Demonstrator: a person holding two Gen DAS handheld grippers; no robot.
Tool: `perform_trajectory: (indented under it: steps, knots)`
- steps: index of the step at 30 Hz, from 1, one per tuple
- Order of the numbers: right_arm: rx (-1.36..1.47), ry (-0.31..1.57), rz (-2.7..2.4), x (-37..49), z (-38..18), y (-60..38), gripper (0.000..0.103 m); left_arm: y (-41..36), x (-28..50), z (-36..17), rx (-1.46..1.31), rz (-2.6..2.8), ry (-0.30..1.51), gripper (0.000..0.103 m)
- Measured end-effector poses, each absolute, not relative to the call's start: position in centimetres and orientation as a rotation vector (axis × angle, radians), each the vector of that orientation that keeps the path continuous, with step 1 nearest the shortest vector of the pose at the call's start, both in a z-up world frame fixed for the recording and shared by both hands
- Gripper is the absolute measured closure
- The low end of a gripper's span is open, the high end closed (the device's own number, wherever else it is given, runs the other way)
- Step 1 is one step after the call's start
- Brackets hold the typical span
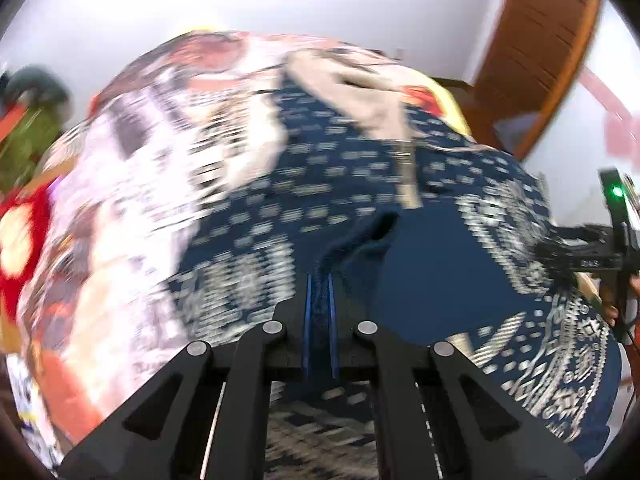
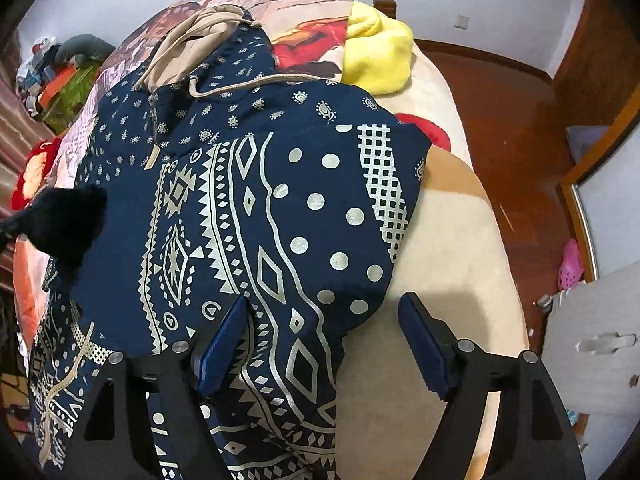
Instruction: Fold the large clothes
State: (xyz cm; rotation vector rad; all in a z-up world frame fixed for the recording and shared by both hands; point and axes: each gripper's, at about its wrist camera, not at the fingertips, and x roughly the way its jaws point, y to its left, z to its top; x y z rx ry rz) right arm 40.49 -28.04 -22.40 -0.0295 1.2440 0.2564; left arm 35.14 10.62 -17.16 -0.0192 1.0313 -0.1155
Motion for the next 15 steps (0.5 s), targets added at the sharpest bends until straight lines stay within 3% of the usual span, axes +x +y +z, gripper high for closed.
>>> perform_trajectory:
  steps: [15]
  knots:
    - [0.015, 1.299, 0.201, 40.4, -22.4, -28.9, 0.021, 20.5, 31.4, -26.5, -0.092, 0.066, 1.252, 0.1]
